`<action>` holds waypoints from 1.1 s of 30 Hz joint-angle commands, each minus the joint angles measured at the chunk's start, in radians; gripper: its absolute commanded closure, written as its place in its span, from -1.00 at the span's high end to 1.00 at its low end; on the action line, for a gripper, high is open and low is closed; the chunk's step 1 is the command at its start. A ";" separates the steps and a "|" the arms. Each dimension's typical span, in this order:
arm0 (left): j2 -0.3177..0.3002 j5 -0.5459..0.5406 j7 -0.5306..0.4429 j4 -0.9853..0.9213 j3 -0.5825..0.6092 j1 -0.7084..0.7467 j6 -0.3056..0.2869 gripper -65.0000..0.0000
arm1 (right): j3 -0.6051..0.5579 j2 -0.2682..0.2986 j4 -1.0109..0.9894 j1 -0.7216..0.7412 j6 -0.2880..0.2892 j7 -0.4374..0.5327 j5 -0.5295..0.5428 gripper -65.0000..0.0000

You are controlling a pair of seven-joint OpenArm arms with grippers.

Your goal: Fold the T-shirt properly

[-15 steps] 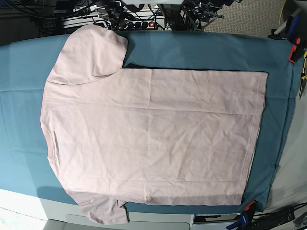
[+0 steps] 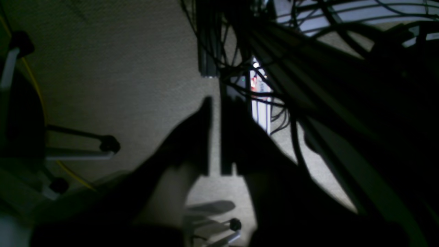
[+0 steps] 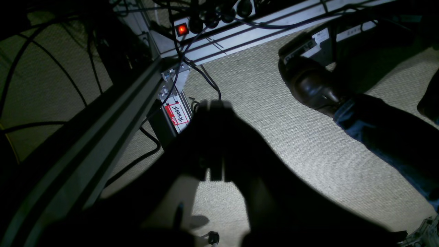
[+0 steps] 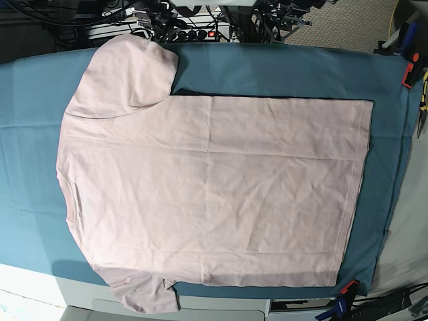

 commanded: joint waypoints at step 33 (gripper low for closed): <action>-0.050 -0.002 -0.003 0.013 0.003 0.005 0.004 -0.91 | 0.002 0.018 0.008 -0.005 -0.006 0.014 -0.062 -1.00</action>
